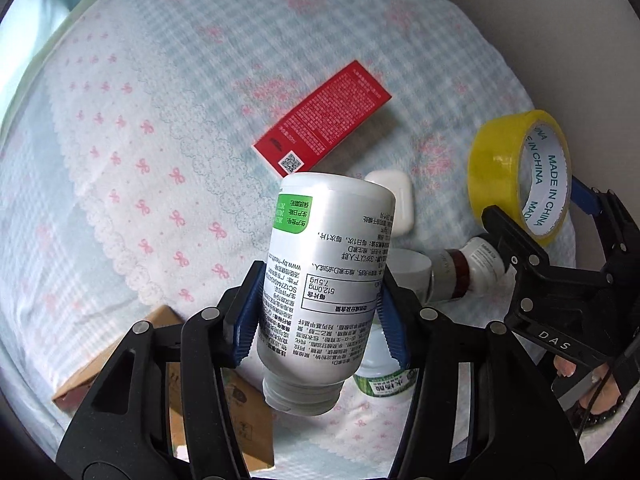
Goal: Organize rigid objects
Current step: 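Grasp the white pill bottle with left gripper while right gripper grasps the yellow tape, then carry the pill bottle and tape over the cardboard box with both grippers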
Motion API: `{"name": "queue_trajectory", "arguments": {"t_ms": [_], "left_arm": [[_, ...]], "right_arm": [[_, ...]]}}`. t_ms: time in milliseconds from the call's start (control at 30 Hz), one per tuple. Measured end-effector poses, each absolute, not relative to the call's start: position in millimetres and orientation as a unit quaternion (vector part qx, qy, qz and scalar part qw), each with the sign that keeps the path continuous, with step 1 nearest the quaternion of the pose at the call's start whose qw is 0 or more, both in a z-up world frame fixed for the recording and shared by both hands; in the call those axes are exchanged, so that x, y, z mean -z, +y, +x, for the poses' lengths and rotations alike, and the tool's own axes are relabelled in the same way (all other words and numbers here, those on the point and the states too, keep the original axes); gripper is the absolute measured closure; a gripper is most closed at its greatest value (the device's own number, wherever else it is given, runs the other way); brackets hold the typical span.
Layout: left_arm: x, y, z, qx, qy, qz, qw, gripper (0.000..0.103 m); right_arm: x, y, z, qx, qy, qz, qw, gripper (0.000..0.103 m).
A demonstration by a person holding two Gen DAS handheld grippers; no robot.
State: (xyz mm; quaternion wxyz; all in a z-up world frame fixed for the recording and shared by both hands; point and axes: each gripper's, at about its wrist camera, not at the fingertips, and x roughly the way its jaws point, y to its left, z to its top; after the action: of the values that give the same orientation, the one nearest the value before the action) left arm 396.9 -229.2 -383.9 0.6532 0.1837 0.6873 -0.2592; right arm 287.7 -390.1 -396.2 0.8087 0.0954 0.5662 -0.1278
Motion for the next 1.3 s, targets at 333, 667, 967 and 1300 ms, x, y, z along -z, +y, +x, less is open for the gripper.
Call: {"name": "queue_trajectory", "arguments": {"t_ms": [333, 667, 967, 1300], "left_arm": [[242.2, -162.9, 369.5, 0.253, 0.634, 0.115, 0.721, 0.054], [174.7, -55.5, 315.8, 0.242, 0.593, 0.077, 0.764, 0.054], [170.5, 89.8, 284.7, 0.223, 0.595, 0.073, 0.769, 0.055], [255.7, 185.5, 298.3, 0.204, 0.632, 0.089, 0.742, 0.055]], "right_arm": [[267.0, -359.3, 263.5, 0.103, 0.521, 0.048, 0.846, 0.008], [156.3, -251.3, 228.1, 0.073, 0.491, 0.007, 0.868, 0.008], [126.5, -114.5, 215.2, 0.031, 0.487, 0.017, 0.872, 0.008], [214.7, -13.0, 233.1, -0.019, 0.545, 0.083, 0.834, 0.008]]}}
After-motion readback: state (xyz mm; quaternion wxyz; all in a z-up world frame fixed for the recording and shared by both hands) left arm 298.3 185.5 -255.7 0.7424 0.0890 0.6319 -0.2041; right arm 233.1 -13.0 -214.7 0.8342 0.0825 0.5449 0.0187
